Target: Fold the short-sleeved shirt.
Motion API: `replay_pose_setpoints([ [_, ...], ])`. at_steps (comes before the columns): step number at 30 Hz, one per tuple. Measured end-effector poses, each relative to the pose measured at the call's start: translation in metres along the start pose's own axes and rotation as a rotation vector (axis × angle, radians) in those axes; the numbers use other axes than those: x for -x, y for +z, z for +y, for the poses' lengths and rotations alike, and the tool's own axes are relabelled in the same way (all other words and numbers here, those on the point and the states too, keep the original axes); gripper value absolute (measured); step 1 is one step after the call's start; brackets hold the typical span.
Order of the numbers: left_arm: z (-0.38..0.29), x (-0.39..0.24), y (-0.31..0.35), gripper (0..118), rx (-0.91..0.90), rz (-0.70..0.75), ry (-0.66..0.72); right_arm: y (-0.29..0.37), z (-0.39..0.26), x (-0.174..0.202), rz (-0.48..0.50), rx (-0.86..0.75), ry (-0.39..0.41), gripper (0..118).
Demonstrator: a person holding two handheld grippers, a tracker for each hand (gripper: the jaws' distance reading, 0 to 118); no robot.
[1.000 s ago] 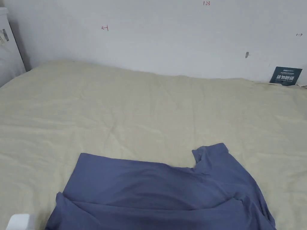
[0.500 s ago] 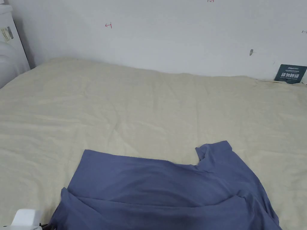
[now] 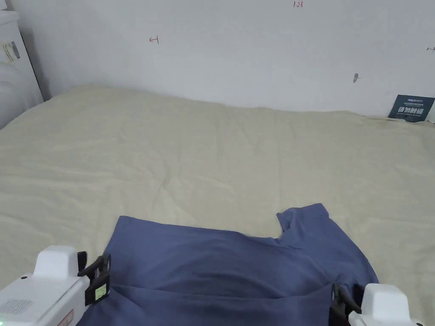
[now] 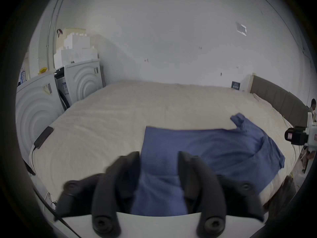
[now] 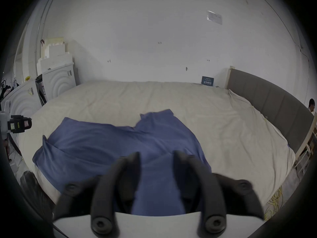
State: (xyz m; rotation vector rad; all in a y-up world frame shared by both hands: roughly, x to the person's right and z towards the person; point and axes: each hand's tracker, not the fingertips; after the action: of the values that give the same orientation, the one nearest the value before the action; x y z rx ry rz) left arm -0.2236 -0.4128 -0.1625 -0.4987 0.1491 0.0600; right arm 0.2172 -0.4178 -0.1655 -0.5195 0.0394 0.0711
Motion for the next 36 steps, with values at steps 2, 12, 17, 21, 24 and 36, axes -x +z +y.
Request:
replay_pose_setpoints([
  [2,0.006,-0.006,-0.008,16,-0.009,-0.001,0.008,-0.007,0.003,0.007,0.0,-0.023,0.002,6],
  [12,0.042,0.003,-0.082,0,0.037,-0.007,0.025,-0.027,0.024,0.026,0.034,-0.062,0.009,0],
  [17,0.063,0.021,-0.154,0,0.175,-0.071,0.007,-0.043,0.035,0.029,0.033,-0.056,0.009,0],
  [21,0.077,0.033,-0.209,0,0.271,-0.068,0.045,-0.058,0.04,0.031,0.037,-0.027,0.008,0],
  [24,0.085,0.041,-0.239,2,0.313,-0.09,0.037,-0.066,0.04,0.031,0.035,-0.01,0.015,0],
  [36,0.065,0.027,-0.295,67,0.552,-0.053,-0.052,-0.09,0.021,0.021,0.005,0.071,-0.001,0],
])
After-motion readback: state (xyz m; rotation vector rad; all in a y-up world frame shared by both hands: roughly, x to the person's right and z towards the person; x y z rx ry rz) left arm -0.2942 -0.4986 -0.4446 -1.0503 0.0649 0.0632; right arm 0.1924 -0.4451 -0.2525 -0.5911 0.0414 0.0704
